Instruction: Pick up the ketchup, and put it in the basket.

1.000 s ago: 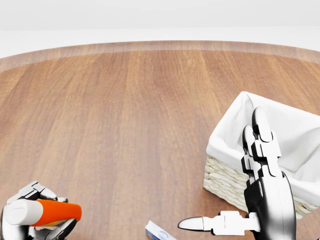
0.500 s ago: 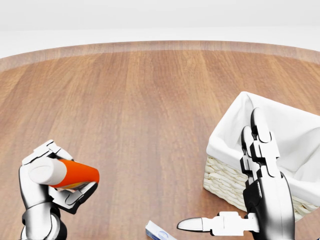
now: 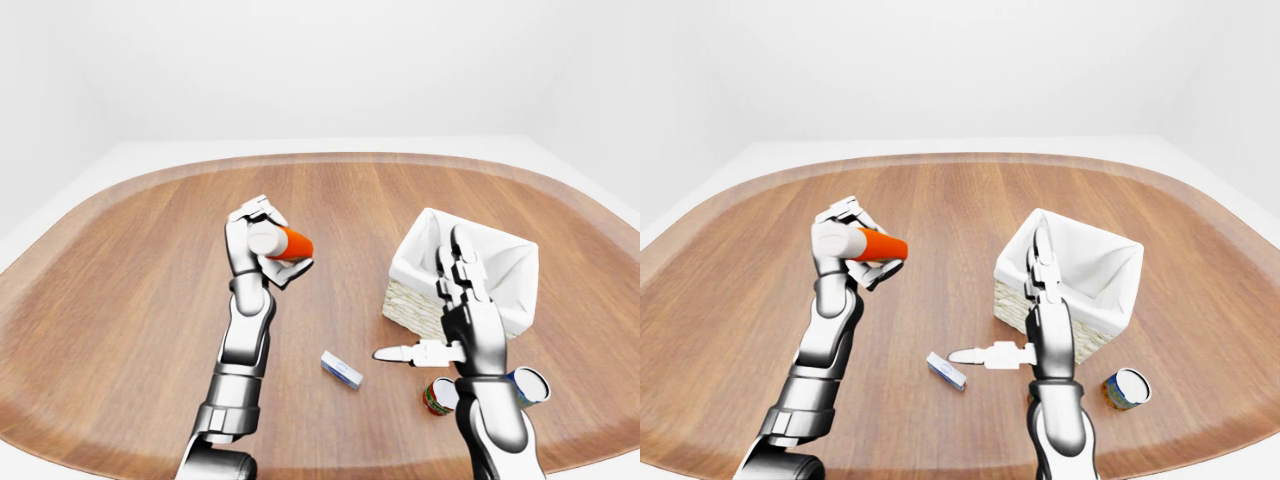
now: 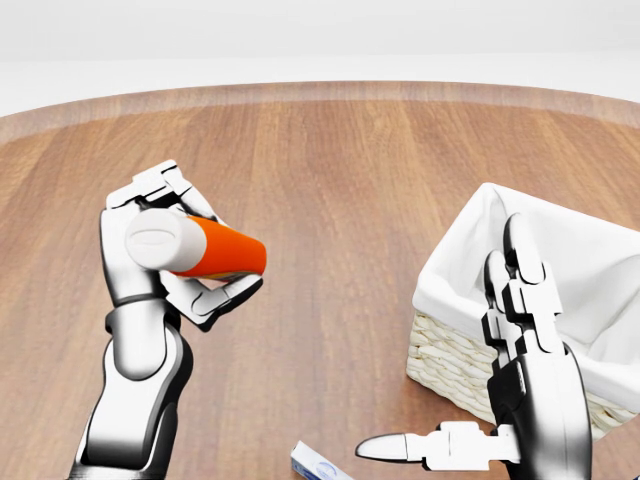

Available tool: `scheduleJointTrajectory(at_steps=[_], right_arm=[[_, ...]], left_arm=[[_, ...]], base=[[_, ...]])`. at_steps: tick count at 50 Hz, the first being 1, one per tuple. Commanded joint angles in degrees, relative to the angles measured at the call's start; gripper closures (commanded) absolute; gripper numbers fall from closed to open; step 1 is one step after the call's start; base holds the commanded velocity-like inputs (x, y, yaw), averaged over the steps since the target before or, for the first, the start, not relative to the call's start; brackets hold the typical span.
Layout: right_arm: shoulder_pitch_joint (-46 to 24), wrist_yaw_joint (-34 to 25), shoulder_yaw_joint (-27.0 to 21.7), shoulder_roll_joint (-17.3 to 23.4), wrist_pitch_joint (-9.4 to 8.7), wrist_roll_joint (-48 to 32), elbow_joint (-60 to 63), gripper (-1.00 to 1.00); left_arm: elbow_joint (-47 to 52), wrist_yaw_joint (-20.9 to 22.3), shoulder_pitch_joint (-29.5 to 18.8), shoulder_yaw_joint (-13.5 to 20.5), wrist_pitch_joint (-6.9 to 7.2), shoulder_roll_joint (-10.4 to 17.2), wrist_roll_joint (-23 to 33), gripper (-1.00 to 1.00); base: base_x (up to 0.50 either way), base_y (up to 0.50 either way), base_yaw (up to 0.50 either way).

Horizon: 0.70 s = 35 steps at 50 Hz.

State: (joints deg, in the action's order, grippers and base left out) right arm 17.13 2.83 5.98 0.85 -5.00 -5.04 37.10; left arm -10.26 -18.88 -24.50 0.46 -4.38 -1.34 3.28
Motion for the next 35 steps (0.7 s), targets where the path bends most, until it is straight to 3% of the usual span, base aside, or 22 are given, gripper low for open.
scheduleJointTrajectory(at_steps=[1,35], right_arm=[[-0.1,0.0,-0.1,0.0,0.00,0.0,-0.4,-1.00],[-0.3,-0.1,-0.2,-0.1,0.00,-0.1,-0.5,-1.00]], left_arm=[[-7.6,-0.7,-5.5,-1.8,-0.62,-1.2,4.4,0.95],[-2.6,-0.9,-2.1,-4.3,-0.62,-1.5,20.5,0.95]], base=[[0.00,0.00,0.00],[0.00,0.00,0.00]])
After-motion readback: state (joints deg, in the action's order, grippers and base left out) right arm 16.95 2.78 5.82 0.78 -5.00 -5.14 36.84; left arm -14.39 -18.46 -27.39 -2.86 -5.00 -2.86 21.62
